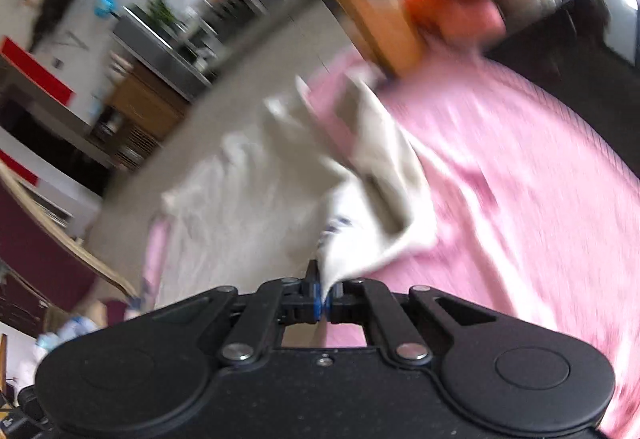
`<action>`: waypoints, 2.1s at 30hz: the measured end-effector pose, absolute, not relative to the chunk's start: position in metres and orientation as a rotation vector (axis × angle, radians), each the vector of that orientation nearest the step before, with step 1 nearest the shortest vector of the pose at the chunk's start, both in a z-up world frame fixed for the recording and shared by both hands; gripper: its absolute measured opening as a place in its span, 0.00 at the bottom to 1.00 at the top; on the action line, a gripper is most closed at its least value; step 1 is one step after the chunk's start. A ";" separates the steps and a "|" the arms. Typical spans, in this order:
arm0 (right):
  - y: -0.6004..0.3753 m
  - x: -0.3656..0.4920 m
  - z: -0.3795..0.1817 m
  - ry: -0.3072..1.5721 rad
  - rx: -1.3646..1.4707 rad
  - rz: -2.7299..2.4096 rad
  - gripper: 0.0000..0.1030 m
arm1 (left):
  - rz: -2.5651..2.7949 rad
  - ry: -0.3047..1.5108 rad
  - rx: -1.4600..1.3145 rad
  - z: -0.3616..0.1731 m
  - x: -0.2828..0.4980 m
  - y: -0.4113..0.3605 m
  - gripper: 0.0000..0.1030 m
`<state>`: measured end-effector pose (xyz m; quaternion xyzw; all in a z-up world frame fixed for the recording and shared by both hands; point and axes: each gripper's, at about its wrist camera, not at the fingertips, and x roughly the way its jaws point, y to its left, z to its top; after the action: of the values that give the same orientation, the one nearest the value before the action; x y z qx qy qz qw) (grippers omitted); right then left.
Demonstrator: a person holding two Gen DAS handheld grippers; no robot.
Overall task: Fold clothes
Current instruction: 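Lift the sweatshirt with both grippers and shake it open in the air, then lay the sweatshirt flat on the towel with both grippers, collar toward the bottle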
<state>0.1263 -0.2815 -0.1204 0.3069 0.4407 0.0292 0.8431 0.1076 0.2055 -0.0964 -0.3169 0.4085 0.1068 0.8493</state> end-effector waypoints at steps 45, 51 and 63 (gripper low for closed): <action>-0.224 0.043 -0.161 1.092 0.364 0.348 0.32 | -0.215 1.040 -0.150 -0.141 0.038 0.047 0.21; -0.211 0.048 -0.168 1.101 0.295 0.324 0.31 | -0.203 1.059 -0.015 -0.157 0.046 0.023 0.09; -0.192 0.034 -0.160 1.078 0.127 0.302 0.07 | -0.194 1.015 0.078 -0.135 0.023 0.025 0.00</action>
<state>0.0342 -0.1915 -0.1599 0.0604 0.5111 0.1430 0.8454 0.0235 0.0249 -0.1352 0.0373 0.4852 -0.0929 0.8686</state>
